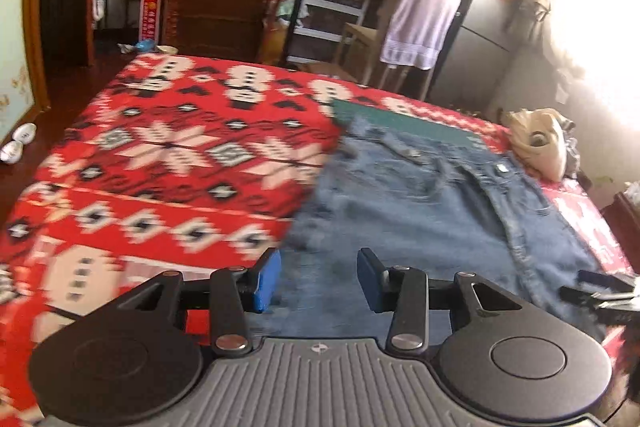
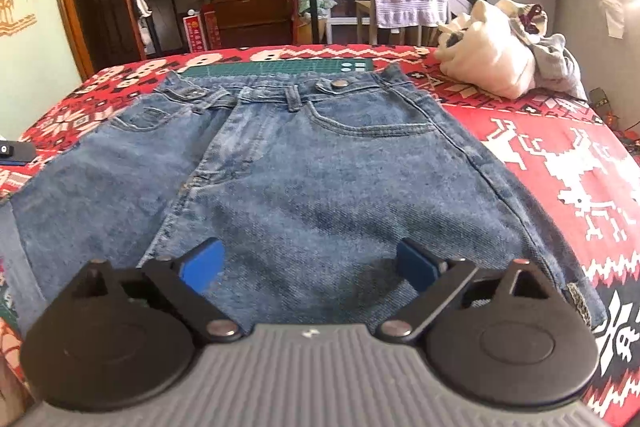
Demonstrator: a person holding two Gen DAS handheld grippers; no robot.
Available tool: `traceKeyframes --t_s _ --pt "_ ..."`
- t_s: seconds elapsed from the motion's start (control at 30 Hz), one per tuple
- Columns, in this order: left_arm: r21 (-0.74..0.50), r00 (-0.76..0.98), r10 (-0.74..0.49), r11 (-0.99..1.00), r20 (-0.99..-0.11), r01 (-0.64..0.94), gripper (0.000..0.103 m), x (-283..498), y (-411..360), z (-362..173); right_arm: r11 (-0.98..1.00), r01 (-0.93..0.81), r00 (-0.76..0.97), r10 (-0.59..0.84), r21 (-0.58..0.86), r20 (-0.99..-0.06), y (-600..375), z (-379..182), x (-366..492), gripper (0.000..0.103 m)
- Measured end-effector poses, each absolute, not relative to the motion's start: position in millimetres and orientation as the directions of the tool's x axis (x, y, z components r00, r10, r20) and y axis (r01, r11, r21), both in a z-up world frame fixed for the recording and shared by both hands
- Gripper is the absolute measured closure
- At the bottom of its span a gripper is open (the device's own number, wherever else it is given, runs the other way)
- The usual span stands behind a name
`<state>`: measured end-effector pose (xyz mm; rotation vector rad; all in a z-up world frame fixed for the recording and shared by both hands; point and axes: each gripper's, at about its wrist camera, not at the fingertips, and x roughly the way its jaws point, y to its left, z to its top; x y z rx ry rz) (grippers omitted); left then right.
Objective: Fold clothes
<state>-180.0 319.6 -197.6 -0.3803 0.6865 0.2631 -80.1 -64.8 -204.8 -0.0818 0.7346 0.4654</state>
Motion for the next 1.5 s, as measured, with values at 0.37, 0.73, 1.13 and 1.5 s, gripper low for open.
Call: traceKeyframes --t_s 0.37,0.73,1.13,1.5 --pt "-0.517 0.753 -0.05 0.756 -0.657 -0.401 0.064 -219.2 361.2 -229.2 0.881 -0.459 0.623 0.409 0.112 -0.667 -54.3 -196.5 -81.0 0.012" --pt "-0.792 0.831 -0.163 0.444 -0.532 -0.42 0.064 -254.3 377.5 -253.4 0.887 -0.443 0.615 0.408 0.132 -0.675 -58.6 -196.8 -81.4 0.011" --pt "-0.836 0.834 -0.245 0.395 -0.494 -0.38 0.057 -238.2 360.8 -257.9 0.887 -0.433 0.613 0.418 0.158 -0.67 -61.5 -197.3 -84.4 0.011" --pt "-0.774 0.838 -0.138 0.486 -0.527 -0.407 0.058 -223.4 346.9 -249.7 0.89 -0.421 0.614 0.421 0.175 -0.667 -67.3 -196.2 -84.7 0.008"
